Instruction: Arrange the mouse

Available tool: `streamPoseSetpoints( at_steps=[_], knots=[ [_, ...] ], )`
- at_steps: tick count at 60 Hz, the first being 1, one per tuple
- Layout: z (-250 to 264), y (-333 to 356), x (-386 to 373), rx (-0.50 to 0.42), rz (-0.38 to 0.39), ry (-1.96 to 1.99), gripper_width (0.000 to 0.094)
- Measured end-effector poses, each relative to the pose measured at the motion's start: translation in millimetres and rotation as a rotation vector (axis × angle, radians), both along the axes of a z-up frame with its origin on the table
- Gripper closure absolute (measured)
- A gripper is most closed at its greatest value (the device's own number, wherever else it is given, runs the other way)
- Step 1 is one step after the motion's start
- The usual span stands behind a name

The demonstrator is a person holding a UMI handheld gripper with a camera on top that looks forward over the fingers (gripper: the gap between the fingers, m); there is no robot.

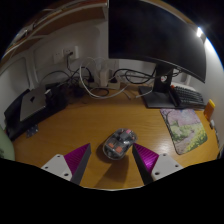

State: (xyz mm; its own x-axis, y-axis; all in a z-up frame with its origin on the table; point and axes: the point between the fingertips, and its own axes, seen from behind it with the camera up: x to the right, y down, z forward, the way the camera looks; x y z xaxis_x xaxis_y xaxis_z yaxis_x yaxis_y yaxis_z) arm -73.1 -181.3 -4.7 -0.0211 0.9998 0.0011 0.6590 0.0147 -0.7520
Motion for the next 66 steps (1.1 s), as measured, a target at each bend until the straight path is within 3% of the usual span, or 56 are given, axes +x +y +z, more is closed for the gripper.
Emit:
streamPoseSetpoints(
  at_steps=[24, 27, 29, 33, 44, 54, 60, 66],
  knots=[
    [-9, -16, -47, 0.003, 0.065, -0.035, 0.0076],
    [-11, -15, -50, 0.015, 0.070, -0.039, 0.0109],
    [-12, -15, -51, 0.023, 0.074, -0.042, 0.0183],
    [-12, -15, -54, 0.021, 0.086, -0.045, 0.0496],
    [6, -7, -54, 0.021, 0.124, -0.051, 0.0557],
    [85, 49, -60, -0.064, 0.119, 0.016, 0.0559],
    [112, 121, -70, -0.042, 0.086, 0.047, 0.0557],
    [107, 198, -78, -0.005, 0.046, 0.049, 0.0558]
  ],
)
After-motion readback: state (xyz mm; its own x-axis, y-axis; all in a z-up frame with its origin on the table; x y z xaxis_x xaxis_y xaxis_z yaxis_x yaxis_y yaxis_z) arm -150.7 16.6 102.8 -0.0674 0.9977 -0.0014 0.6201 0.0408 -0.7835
